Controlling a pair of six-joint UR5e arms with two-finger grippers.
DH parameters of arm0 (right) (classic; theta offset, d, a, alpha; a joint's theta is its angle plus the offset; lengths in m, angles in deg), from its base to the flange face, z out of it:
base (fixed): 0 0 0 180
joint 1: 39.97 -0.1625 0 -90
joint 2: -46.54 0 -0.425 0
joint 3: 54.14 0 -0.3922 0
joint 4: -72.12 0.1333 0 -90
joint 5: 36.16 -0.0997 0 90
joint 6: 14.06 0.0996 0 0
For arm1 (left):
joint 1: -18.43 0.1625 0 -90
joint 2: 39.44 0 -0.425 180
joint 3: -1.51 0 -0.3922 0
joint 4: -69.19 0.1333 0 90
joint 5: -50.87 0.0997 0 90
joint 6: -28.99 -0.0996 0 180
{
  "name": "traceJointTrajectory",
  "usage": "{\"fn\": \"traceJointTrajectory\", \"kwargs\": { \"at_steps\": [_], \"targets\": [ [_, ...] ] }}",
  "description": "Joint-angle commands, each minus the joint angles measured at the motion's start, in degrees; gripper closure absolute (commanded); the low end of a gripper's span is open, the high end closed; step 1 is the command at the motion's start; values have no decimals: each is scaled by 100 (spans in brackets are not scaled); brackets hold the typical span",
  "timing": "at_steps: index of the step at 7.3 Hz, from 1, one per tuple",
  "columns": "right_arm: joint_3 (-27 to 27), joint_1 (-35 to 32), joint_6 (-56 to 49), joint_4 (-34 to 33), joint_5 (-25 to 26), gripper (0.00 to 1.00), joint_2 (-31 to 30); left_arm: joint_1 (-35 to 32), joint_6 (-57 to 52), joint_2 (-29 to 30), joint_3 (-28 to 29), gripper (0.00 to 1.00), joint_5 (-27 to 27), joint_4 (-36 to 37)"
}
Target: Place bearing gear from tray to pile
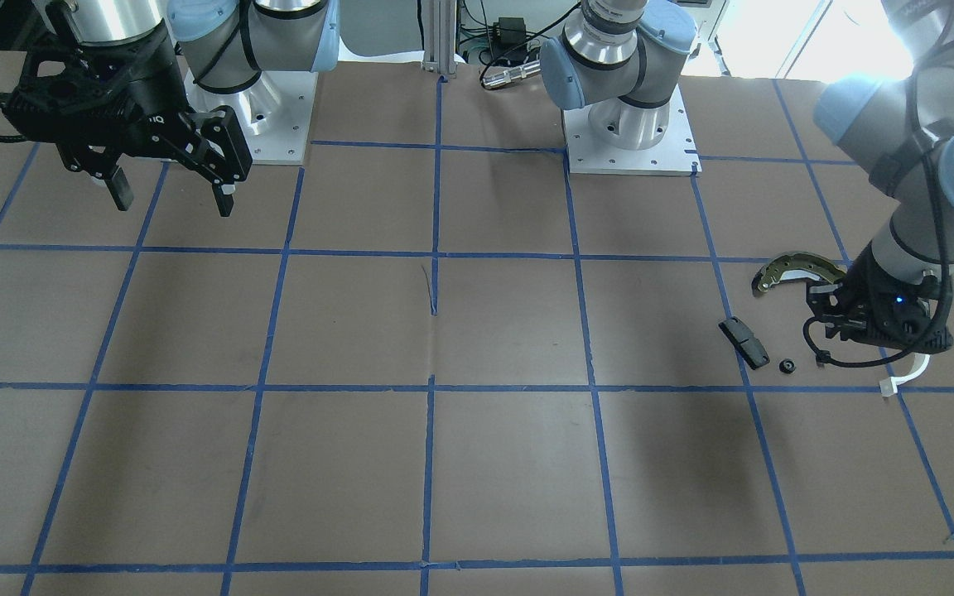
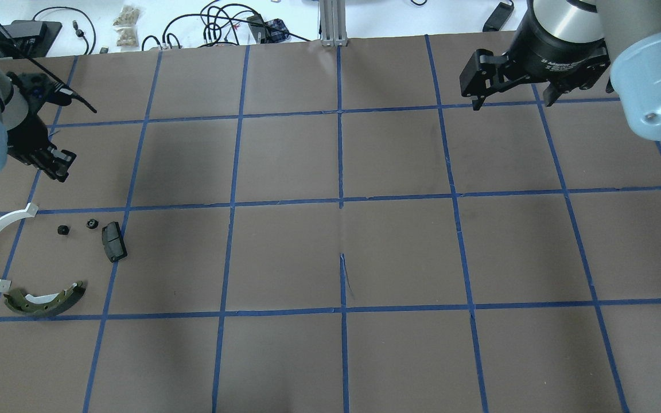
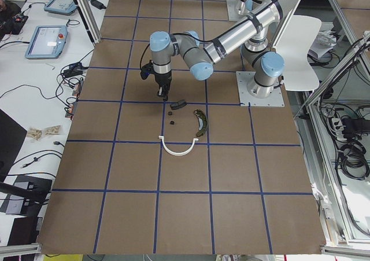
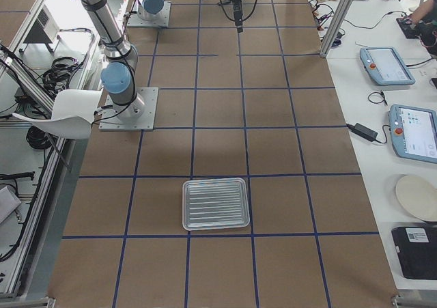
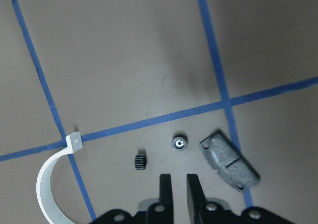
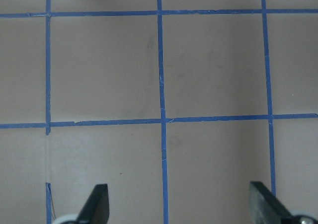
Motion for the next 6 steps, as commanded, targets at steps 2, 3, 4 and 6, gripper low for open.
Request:
{"fn": "traceJointTrajectory", "kwargs": {
  "at_steps": [2, 3, 4, 6],
  "targets": [
    [-4, 0, 0, 0, 0, 0, -1, -1700, 2534, -4, 1628, 9, -636, -2099],
    [-4, 0, 0, 0, 0, 0, -1, -1922, 2802, -21, 1692, 0, -1050, -2157],
    [5, -9, 0, 0, 0, 0, -1, -2002, 2831, -39, 1623, 0, -1072, -2175],
    [-13, -9, 0, 0, 0, 0, -1, -2440, 3459, -178, 1649, 0, -985, -2271]
  ]
}}
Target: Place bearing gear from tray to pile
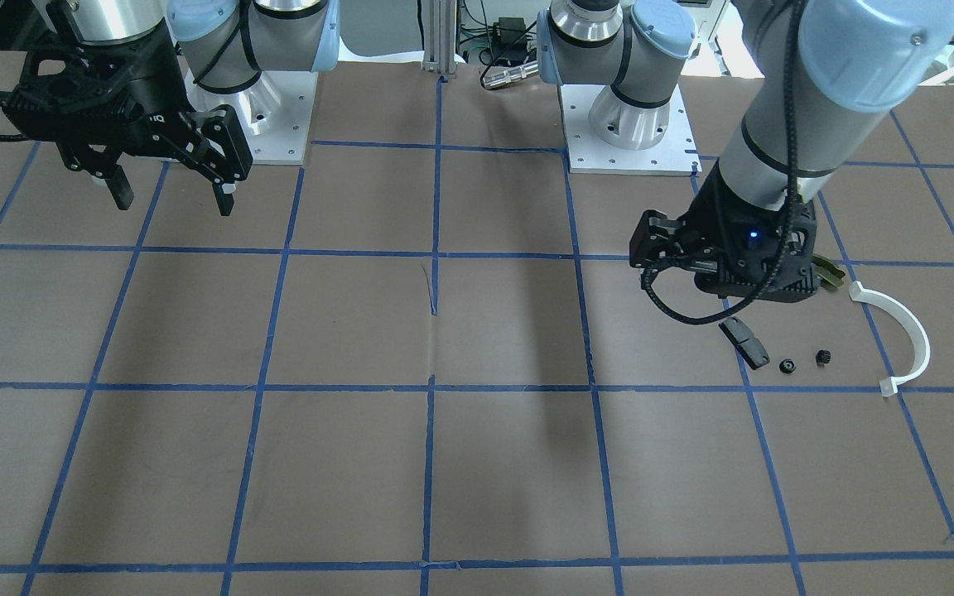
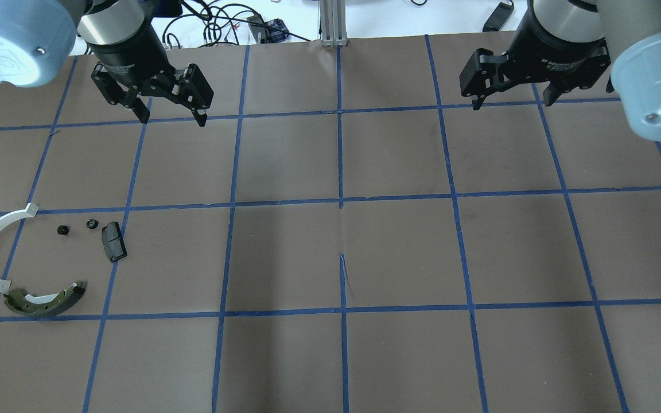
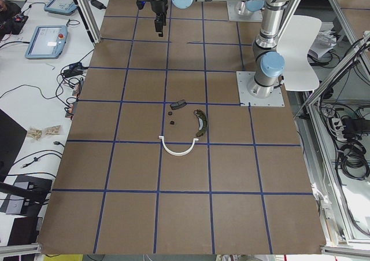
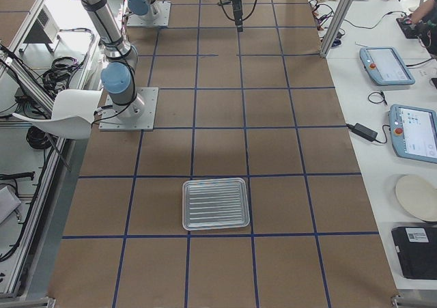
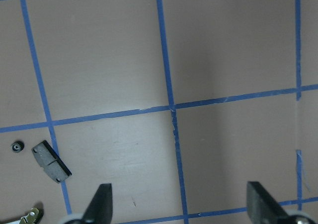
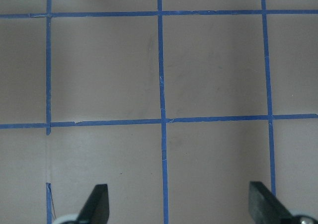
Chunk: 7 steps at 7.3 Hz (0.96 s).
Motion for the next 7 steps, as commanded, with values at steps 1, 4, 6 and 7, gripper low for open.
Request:
{"fn": "traceJointTrajectory", "kwargs": {
  "at_steps": [1, 4, 6, 7],
  "targets": [
    [4, -1, 0, 0, 0, 0, 0, -380, 535, -267, 2, 0, 176, -428],
    [-5, -1, 0, 9, 9, 0, 0, -144, 465, -819, -408, 0, 204, -651],
    [-5, -1, 0, 0, 9, 0, 0, 241, 421, -1015, -568, 0, 178, -573],
    [12, -1, 0, 0, 0, 0, -9, 260, 448, -1033, -586, 0, 178, -581]
  ]
}}
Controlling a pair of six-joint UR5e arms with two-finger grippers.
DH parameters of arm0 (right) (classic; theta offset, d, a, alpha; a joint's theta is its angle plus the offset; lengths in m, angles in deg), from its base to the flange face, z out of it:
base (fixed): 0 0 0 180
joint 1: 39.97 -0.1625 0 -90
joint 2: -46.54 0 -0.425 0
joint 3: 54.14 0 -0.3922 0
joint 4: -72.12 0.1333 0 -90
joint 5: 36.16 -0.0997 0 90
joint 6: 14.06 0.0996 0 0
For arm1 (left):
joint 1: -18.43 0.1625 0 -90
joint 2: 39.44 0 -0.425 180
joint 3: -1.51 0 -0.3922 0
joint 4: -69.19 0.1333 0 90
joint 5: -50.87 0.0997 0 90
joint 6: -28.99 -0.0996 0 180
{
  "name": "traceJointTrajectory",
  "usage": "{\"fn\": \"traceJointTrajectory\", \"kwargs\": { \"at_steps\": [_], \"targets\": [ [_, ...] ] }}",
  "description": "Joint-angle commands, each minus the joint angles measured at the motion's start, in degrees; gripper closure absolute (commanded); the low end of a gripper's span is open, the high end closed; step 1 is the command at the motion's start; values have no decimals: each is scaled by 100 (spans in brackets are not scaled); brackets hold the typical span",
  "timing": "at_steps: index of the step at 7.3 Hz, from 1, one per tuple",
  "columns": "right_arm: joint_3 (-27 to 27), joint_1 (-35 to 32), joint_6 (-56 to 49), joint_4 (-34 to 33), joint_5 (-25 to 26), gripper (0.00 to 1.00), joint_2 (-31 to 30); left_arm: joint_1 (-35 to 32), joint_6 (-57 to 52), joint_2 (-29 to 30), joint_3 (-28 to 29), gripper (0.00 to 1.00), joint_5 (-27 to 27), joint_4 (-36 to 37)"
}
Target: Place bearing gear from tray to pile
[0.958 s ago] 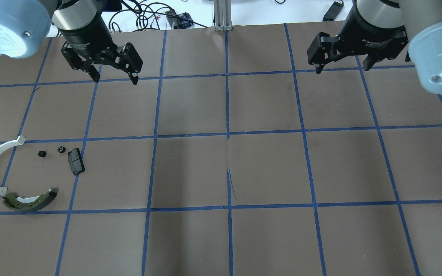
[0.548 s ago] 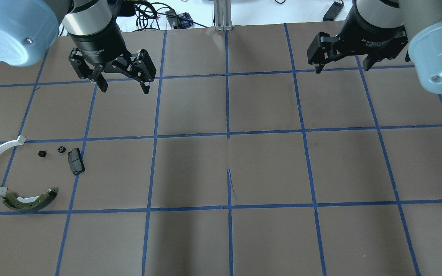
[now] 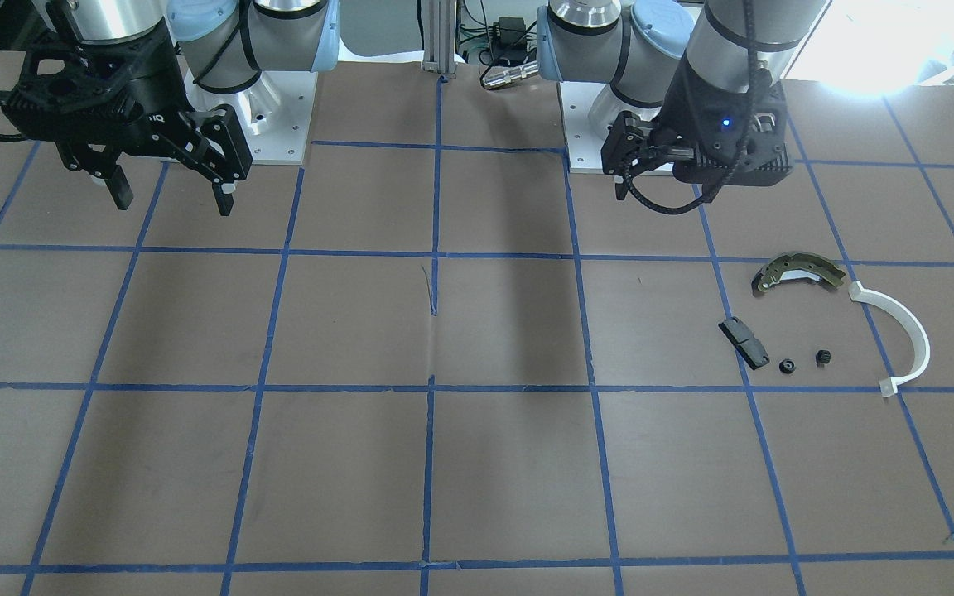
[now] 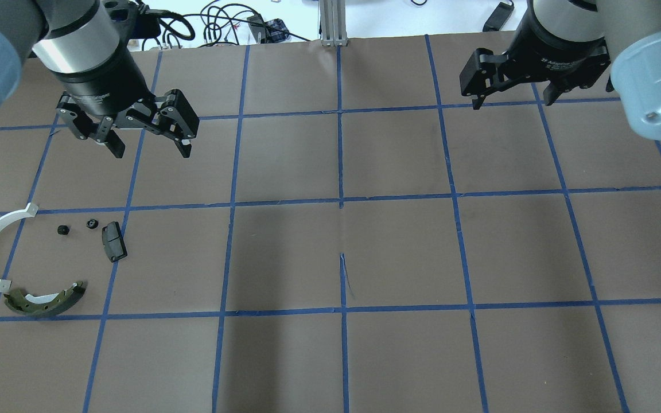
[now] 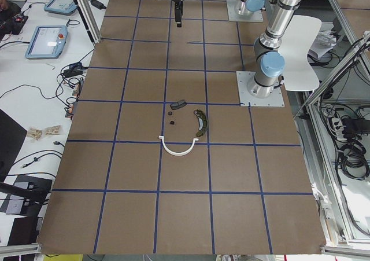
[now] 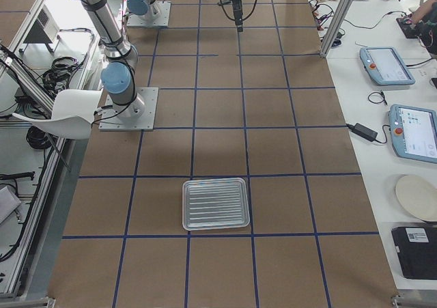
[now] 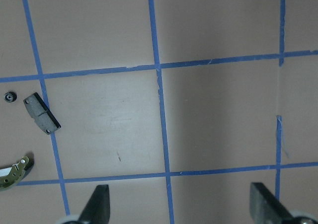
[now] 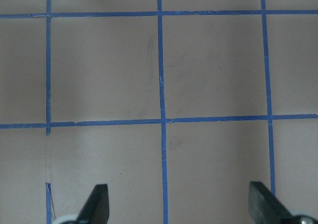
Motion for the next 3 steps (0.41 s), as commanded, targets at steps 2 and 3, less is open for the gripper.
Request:
{"fn": "traceJointTrajectory", "kwargs": {
  "at_steps": [2, 3],
  "targets": [
    [13, 0, 0, -3, -7, 0, 3, 107, 96, -54, -35, 0, -16, 231],
    [22, 0, 0, -3, -7, 0, -6, 99, 96, 33, -35, 0, -7, 659]
  ]
}}
